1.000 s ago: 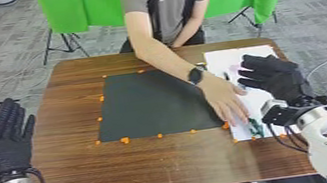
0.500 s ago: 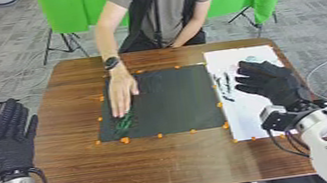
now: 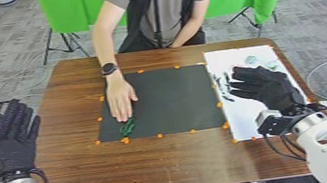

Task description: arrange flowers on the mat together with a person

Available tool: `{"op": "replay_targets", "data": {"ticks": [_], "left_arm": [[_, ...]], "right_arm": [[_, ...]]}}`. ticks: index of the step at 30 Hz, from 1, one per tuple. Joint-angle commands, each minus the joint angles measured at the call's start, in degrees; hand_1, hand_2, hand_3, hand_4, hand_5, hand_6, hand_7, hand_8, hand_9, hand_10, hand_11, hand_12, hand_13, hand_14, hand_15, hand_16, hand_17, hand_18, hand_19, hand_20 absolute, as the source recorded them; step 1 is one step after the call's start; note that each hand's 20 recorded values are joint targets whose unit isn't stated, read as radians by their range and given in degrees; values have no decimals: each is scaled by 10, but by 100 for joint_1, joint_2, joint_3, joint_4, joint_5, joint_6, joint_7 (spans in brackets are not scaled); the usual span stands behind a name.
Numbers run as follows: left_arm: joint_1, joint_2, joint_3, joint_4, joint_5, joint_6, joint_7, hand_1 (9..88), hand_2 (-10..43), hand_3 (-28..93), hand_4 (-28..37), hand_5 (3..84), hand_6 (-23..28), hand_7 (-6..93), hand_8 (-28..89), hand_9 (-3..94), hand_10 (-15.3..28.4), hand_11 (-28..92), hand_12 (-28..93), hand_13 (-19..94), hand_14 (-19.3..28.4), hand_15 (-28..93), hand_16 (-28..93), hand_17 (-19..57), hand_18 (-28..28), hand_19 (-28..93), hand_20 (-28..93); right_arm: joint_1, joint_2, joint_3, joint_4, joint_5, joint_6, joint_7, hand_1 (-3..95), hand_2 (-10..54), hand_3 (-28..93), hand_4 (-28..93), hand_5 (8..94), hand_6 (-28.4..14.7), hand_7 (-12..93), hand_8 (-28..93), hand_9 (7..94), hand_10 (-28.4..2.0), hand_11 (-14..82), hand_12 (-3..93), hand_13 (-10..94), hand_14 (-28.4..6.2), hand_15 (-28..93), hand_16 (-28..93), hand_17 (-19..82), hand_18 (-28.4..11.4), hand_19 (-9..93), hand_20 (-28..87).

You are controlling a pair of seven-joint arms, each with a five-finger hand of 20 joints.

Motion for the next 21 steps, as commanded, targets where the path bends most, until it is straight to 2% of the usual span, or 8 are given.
{"op": "replay_targets", "data": {"ticks": [1,3,5,9,15,21], "left_arm": [[156,-99,20,10,31,-104,-104,269,154,726,-283,430,70,109,-107,312,111,172,-3,192,85,183,-108,-54,99,338,34],[163,-96,25,21,10,-82,-127,268,154,727,-283,432,70,108,-107,314,113,169,-1,193,86,184,-107,-54,99,339,34],[211,-112,-3,-1,-75,-121,-95,265,153,730,-283,432,70,108,-107,315,113,168,1,194,87,184,-107,-53,100,339,34],[149,-113,-22,26,56,-185,-122,265,150,732,-283,435,73,107,-106,320,114,169,4,197,88,185,-106,-53,100,338,33],[193,-139,-17,13,-59,-147,-121,265,148,734,-283,442,74,106,-105,325,116,166,7,200,89,184,-104,-52,101,338,34],[193,-129,-39,4,-48,-147,-89,266,147,734,-283,445,75,105,-105,327,116,164,9,202,89,185,-103,-54,104,341,36]], "right_arm": [[-84,-28,8,-34,60,3,-33,157,160,799,-252,505,-43,128,-113,456,-131,55,97,371,-149,116,120,126,-169,327,109],[-91,-39,17,-40,52,-6,-64,156,160,800,-253,504,-43,127,-113,456,-131,55,97,371,-147,117,120,126,-169,326,109],[-47,-34,-11,-22,55,-14,-57,154,159,800,-254,504,-43,126,-113,456,-130,56,97,371,-147,117,120,126,-169,327,109],[-87,-26,-18,-23,85,22,-27,153,158,800,-254,504,-43,124,-113,456,-130,54,96,371,-147,117,119,126,-170,326,109],[-87,-5,-17,-23,108,85,-72,152,157,801,-253,502,-42,122,-112,457,-130,54,94,372,-148,118,119,126,-172,326,110],[-118,31,-41,-23,114,128,-178,152,157,801,-253,504,-42,124,-112,458,-129,54,94,374,-147,119,118,127,-172,324,109]]}}
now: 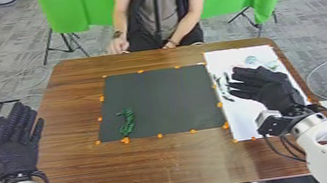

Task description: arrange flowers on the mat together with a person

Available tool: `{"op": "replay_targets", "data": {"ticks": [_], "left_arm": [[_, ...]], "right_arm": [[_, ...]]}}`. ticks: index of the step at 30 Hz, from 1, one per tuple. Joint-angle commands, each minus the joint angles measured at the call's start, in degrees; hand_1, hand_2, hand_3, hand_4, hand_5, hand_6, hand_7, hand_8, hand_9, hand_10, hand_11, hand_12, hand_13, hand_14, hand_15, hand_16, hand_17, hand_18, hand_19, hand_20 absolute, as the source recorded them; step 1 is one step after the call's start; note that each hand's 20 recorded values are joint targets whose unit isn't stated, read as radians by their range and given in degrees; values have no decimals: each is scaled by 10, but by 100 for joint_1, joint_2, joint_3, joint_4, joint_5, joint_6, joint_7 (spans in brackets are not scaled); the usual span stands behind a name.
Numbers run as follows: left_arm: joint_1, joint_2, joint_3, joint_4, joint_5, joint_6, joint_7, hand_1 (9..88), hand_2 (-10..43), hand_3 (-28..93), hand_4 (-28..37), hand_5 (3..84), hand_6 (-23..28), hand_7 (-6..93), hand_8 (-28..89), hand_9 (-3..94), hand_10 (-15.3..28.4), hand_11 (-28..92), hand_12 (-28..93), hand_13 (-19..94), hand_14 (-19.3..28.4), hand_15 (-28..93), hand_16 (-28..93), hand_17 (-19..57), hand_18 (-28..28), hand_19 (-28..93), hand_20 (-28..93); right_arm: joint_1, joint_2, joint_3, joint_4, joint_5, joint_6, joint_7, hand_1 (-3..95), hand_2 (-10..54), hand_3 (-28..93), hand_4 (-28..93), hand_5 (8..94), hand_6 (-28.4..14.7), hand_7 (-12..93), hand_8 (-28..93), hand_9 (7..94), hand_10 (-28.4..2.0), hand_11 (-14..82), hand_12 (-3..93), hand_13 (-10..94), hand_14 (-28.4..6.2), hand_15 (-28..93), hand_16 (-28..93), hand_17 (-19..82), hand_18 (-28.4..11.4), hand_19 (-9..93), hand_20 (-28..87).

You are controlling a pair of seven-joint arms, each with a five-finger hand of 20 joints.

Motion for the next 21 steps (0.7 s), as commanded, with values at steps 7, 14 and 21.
{"op": "replay_targets", "data": {"ticks": [7,14,21], "left_arm": [[117,-67,-41,3,-65,-48,34,267,147,732,-283,446,74,106,-105,329,116,163,10,204,89,186,-103,-54,105,342,36],[129,-85,-38,7,-71,-50,61,267,147,733,-283,447,74,105,-106,330,115,162,11,204,88,186,-104,-53,105,342,36],[143,-53,-115,3,-82,-59,92,268,147,732,-283,446,73,104,-105,329,115,160,11,201,89,183,-103,-53,105,341,36]], "right_arm": [[-40,231,-46,-9,-269,581,-584,161,157,811,-253,518,-38,135,-116,471,-127,59,94,383,-138,123,116,132,-170,318,109],[-284,767,316,-119,-2471,1616,-332,179,83,825,-252,447,-46,135,-115,407,-136,54,95,335,-133,108,110,128,-164,318,109],[-792,1199,747,-339,-5371,1810,1251,211,-18,806,-247,372,-78,110,-109,318,-157,45,83,194,-127,22,85,74,-119,293,69]]}}
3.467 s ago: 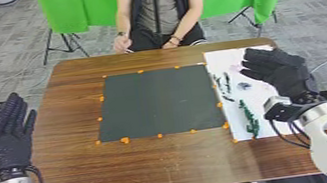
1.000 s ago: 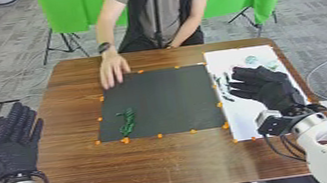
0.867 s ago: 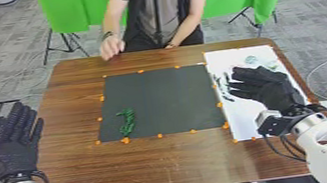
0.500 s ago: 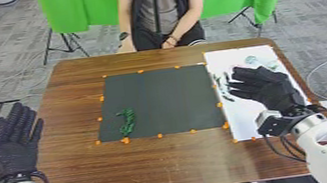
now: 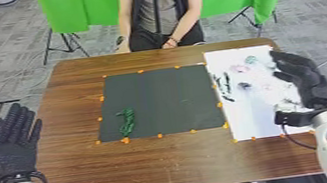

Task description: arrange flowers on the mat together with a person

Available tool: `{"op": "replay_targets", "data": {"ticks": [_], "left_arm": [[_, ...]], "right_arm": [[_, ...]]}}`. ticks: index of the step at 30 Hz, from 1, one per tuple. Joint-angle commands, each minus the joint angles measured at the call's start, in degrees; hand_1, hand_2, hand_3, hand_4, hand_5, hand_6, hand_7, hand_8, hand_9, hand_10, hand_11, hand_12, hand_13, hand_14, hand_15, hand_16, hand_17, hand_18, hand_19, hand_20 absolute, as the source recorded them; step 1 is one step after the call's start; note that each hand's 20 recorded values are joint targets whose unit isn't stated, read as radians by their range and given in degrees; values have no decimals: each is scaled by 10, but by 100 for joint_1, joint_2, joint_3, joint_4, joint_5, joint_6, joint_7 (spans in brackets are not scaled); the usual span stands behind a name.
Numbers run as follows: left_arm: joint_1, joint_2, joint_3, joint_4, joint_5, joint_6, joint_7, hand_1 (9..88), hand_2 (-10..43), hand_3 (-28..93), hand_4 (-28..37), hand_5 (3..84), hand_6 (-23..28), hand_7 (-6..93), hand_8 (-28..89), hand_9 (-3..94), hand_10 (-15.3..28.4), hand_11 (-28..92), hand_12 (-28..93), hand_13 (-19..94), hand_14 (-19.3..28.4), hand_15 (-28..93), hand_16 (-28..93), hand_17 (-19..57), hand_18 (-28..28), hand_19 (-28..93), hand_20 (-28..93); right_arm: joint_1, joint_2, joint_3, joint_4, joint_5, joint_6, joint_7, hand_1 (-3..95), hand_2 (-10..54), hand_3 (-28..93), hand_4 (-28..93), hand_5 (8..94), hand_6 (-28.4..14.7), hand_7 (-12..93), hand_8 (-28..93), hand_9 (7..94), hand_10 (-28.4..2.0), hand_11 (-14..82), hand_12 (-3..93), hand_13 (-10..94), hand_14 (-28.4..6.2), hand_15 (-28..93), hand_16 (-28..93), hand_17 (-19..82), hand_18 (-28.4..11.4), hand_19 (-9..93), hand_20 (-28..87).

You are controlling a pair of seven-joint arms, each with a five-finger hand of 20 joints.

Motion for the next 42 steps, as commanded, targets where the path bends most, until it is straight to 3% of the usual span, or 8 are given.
{"op": "replay_targets", "data": {"ticks": [1,6,8,10,13,16,19,42], "left_arm": [[94,-17,-64,13,-31,-29,43,268,147,732,-283,446,73,104,-105,329,115,160,11,201,89,184,-103,-53,105,341,36],[89,-3,-37,27,-33,-40,29,268,147,732,-283,446,74,107,-105,329,115,161,12,201,90,185,-102,-53,105,342,36],[73,4,-25,34,-39,-25,26,268,147,732,-283,448,75,108,-104,329,115,161,12,201,91,185,-102,-53,105,342,36],[63,-2,-21,47,-38,-27,11,268,147,732,-283,450,75,110,-104,329,115,161,12,201,91,185,-102,-53,105,342,36],[45,-4,19,60,-68,-29,4,268,148,732,-283,457,77,116,-103,329,115,163,12,204,93,189,-101,-53,105,343,37],[33,-4,31,77,-48,-43,-19,269,148,731,-283,463,80,121,-103,332,115,166,14,208,95,191,-100,-53,107,345,38],[54,-36,-11,93,15,-117,-100,268,148,731,-283,465,80,124,-105,333,115,168,15,209,96,193,-100,-54,108,346,39],[36,-164,-73,158,225,-387,-518,301,165,734,-283,466,78,130,-108,335,113,167,16,213,99,190,-96,-59,118,355,41]], "right_arm": [[-615,569,490,-230,-3050,192,1641,215,-27,803,-249,370,-81,109,-108,315,-161,46,84,194,-131,20,86,72,-119,295,66],[-769,960,270,-181,-5206,4,2876,277,-81,786,-277,377,-89,116,-108,328,-184,66,102,281,-169,80,153,83,-164,413,74],[-803,1043,215,-109,-5715,-107,3134,288,-94,763,-282,406,-86,126,-112,394,-186,108,140,336,-162,219,193,102,-178,478,87],[-729,1087,79,15,-6183,-211,3381,298,-95,749,-282,462,-73,149,-120,444,-180,219,184,357,-157,355,177,115,-183,521,109],[-673,1077,-1,153,-6609,-457,3505,291,-95,748,-283,546,-52,224,-135,465,-185,517,307,368,-177,624,198,140,-198,623,179],[-624,998,27,136,-6407,-933,3483,300,-95,732,-283,592,-35,264,-142,492,-179,613,387,389,-188,737,253,158,-216,690,247],[-586,884,123,125,-6248,-1767,3320,331,-95,712,-283,647,-18,270,-146,539,-171,624,421,425,-186,758,300,177,-222,707,300],[101,442,-380,606,-5436,-2943,3263,445,-95,675,-283,718,13,226,-89,631,-139,558,387,500,-153,730,338,197,-219,682,342]]}}
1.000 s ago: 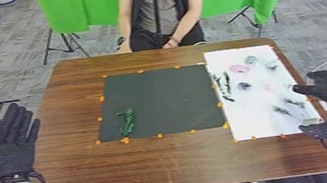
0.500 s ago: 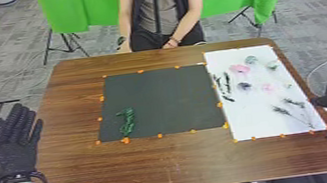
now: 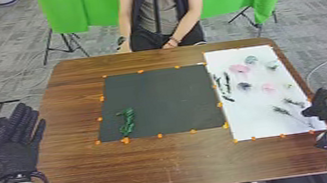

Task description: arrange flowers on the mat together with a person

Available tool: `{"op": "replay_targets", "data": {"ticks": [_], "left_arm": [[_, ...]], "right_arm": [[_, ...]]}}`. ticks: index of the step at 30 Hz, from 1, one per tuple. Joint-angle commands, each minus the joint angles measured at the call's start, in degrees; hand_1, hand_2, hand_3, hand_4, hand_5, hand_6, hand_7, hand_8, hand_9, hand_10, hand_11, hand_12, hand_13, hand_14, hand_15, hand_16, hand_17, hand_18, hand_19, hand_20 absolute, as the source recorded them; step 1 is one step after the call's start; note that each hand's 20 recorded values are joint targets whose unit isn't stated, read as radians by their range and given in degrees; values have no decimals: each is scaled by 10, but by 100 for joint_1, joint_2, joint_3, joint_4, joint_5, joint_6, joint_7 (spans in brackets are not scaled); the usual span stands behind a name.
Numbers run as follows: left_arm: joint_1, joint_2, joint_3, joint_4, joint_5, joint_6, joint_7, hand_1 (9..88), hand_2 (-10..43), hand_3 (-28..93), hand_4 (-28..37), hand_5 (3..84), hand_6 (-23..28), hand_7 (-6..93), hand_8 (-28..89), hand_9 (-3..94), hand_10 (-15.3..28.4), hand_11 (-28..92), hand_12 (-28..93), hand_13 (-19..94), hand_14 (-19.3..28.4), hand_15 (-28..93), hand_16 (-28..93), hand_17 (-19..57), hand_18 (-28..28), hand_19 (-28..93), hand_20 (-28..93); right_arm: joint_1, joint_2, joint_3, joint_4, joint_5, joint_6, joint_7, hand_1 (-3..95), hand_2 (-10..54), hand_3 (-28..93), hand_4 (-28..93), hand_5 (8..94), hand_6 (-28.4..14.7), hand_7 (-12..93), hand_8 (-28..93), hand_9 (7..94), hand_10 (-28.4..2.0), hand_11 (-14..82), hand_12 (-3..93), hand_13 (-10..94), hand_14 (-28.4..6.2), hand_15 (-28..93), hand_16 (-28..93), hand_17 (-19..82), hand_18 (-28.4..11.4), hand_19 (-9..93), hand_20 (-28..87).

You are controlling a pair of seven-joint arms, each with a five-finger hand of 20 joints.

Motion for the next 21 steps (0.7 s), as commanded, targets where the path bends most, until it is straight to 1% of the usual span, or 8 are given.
{"op": "replay_targets", "data": {"ticks": [1,3,5,8,13,17,19,21], "left_arm": [[28,-115,26,110,119,-188,-227,304,165,734,-283,466,78,131,-108,336,113,167,16,215,100,192,-95,-60,118,357,42],[36,-119,28,111,115,-207,-234,304,165,736,-283,466,77,131,-108,336,113,167,16,216,101,195,-95,-61,119,359,42],[56,-126,10,108,130,-252,-238,302,164,738,-283,466,77,133,-108,336,112,167,16,216,101,196,-96,-61,119,359,41],[52,-126,6,111,119,-235,-250,298,160,737,-283,466,77,133,-109,336,113,167,16,216,101,197,-96,-62,120,359,41],[55,-120,21,118,118,-279,-266,292,157,735,-283,465,77,131,-109,336,112,166,16,215,101,195,-97,-63,121,359,41],[58,-118,36,112,116,-260,-278,290,156,736,-283,464,77,131,-108,336,112,165,16,215,101,194,-96,-63,121,358,41],[59,-108,48,107,144,-207,-259,290,156,735,-283,464,77,130,-108,336,112,166,17,215,101,194,-96,-62,121,358,42],[61,-100,59,109,156,-214,-234,289,155,736,-283,464,77,130,-108,337,112,166,17,216,102,195,-95,-63,121,358,42]], "right_arm": [[274,-197,-233,147,352,-272,123,469,-95,646,-283,728,12,231,-48,642,-138,554,384,502,-151,727,337,197,-218,680,339],[302,-182,-296,76,593,-168,299,527,-95,586,-283,762,6,253,-4,667,-134,544,403,511,-148,719,340,201,-216,677,337],[314,-173,-343,-28,715,-14,394,530,-95,624,-282,780,4,286,17,687,-135,521,452,521,-144,712,346,207,-216,680,337],[317,-126,-381,-202,704,72,495,525,-95,683,-282,791,-3,327,59,706,-137,514,502,532,-147,718,356,213,-217,688,339],[474,21,-608,-531,886,510,816,517,-95,710,-282,788,-8,341,92,709,-140,517,511,535,-155,726,358,213,-225,698,343],[683,132,-918,-722,927,983,880,512,-95,725,-278,777,-14,353,121,706,-142,522,522,535,-164,734,358,212,-236,709,345],[866,206,-1161,-795,870,897,754,511,-95,727,-274,776,-15,355,125,705,-145,524,523,537,-167,740,358,212,-240,713,346],[1129,250,-1525,-812,729,1017,633,512,-95,728,-272,775,-16,357,126,704,-146,529,522,539,-171,744,358,213,-242,716,346]]}}
